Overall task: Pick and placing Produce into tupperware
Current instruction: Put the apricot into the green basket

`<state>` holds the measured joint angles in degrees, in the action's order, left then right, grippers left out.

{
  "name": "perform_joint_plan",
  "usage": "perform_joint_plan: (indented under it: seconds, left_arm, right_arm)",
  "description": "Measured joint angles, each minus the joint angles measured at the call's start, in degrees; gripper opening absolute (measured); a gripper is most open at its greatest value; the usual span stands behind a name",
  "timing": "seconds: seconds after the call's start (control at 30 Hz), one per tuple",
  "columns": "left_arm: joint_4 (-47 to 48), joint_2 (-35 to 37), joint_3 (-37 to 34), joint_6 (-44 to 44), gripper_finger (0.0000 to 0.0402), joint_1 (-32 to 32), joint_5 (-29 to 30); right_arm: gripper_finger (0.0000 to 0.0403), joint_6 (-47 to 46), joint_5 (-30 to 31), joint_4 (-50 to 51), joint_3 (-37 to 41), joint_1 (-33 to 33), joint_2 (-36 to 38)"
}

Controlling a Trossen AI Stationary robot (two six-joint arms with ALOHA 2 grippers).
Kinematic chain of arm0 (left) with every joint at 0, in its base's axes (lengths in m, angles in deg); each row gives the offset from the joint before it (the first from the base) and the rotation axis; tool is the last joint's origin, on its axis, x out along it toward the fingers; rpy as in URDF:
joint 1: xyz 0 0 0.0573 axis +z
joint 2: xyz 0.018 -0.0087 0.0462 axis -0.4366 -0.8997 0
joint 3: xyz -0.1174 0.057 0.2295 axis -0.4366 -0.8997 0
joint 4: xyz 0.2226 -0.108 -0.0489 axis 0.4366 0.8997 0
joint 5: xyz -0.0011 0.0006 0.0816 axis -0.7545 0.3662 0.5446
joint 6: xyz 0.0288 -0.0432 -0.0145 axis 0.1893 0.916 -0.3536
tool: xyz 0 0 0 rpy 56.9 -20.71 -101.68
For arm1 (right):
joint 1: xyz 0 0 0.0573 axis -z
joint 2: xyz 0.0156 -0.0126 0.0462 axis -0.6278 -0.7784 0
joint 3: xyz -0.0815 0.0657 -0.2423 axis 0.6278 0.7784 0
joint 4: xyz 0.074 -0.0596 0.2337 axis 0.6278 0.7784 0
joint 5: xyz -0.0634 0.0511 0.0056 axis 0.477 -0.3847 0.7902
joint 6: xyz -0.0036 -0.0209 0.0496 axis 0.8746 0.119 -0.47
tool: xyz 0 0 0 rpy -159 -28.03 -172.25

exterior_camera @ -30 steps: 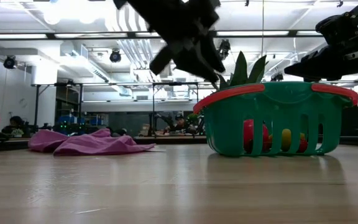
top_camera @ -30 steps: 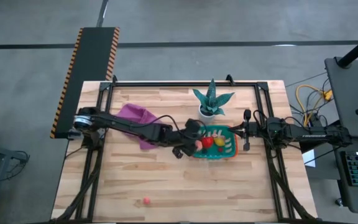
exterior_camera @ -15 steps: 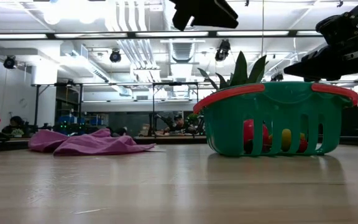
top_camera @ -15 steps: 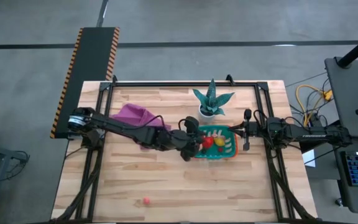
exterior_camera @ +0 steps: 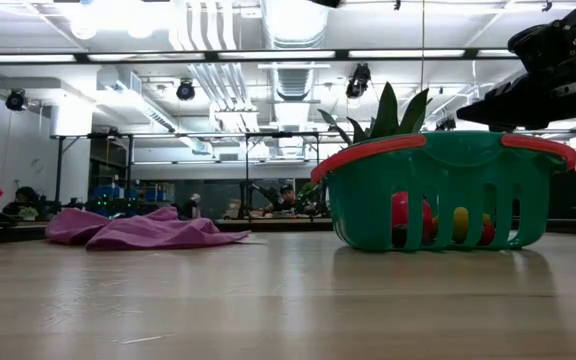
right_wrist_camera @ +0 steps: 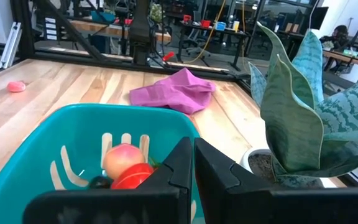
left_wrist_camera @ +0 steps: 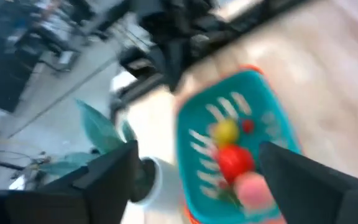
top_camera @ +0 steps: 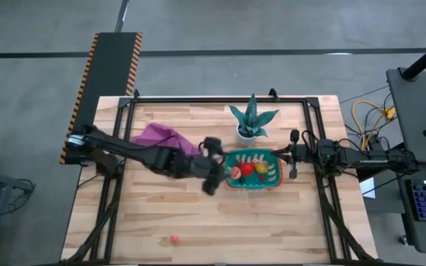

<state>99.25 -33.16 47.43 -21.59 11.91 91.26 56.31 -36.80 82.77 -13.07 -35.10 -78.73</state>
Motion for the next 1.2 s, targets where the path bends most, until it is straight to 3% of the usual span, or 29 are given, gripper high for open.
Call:
perform_joint_plan:
  seconds: [0.2, 0.4, 0.67, 0.8, 1.2]
  left_arm:
    - [13.59, 5.81, 0.00, 10.87, 0.0342, -7.54, -2.75]
    - [19.15, 9.54, 0.02, 33.81, 0.0343, -16.24, -3.83]
    - [33.37, 6.21, -0.83, 59.14, 0.0343, -25.95, -3.85]
    - [36.60, 2.31, -0.87, 63.93, 0.0343, -28.08, -6.15]
    - [36.24, -9.99, -0.90, 65.93, 0.0343, -28.21, -16.78]
  right_arm:
    - [0.0009, -0.23, -0.02, -0.02, 0.00, -0.01, -0.06]
    - [0.0009, -1.35, -0.02, -0.04, 0.00, -0.01, -0.06]
    - [0.0009, -1.37, -0.02, -0.09, 0.00, -0.01, -0.06]
    - [0.0009, -1.37, -0.02, -0.10, 0.00, -0.01, -0.06]
    - [0.0009, -1.37, -0.02, -0.11, 0.00, -0.02, -0.06]
